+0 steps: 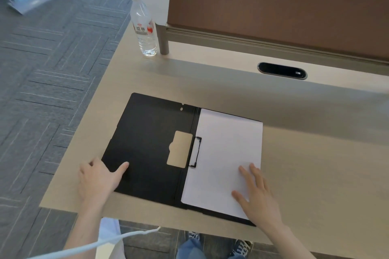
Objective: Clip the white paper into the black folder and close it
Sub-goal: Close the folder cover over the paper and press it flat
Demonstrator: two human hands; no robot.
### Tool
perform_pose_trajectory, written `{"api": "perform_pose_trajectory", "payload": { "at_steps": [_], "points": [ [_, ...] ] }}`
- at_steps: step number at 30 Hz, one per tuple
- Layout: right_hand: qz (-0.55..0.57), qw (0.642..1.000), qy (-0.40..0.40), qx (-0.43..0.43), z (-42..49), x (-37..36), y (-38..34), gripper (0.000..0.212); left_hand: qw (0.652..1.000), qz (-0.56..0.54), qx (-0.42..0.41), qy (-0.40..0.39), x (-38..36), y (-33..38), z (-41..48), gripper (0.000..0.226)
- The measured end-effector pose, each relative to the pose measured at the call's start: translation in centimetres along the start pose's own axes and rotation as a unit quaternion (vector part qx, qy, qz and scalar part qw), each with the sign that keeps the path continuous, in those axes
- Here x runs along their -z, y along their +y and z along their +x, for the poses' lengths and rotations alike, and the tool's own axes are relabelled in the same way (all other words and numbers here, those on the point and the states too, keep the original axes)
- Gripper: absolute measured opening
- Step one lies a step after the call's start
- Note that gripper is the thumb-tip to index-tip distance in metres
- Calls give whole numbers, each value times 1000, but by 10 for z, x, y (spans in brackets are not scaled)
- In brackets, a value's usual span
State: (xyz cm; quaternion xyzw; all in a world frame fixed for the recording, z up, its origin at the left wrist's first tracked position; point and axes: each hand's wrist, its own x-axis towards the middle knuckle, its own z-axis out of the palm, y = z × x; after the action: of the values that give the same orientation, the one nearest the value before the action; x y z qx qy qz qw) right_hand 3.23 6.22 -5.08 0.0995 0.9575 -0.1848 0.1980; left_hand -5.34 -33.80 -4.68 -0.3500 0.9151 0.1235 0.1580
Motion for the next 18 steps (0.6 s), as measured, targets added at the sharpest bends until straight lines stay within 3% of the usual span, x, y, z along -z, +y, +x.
{"api": "perform_pose_trajectory", "payload": {
  "at_steps": [7,10,13,16,18],
  "points": [
    [-2,1000,-21,-6,1,2,-1,74,988,-144,28,-57,43,0,15,53],
    [6,999,-32,-6,1,8,-3,73,956,-254,-54,-140,90,7,-11,35],
    [42,999,-17,13,-5,20,-16,69,897,-301,-194,-260,131,27,-71,52],
    [242,970,-12,12,-23,49,-45,62,851,-296,-309,-305,126,67,-131,54],
    [464,882,-70,-41,-38,74,-65,49,851,-232,-367,-296,94,103,-162,51]
  ]
}}
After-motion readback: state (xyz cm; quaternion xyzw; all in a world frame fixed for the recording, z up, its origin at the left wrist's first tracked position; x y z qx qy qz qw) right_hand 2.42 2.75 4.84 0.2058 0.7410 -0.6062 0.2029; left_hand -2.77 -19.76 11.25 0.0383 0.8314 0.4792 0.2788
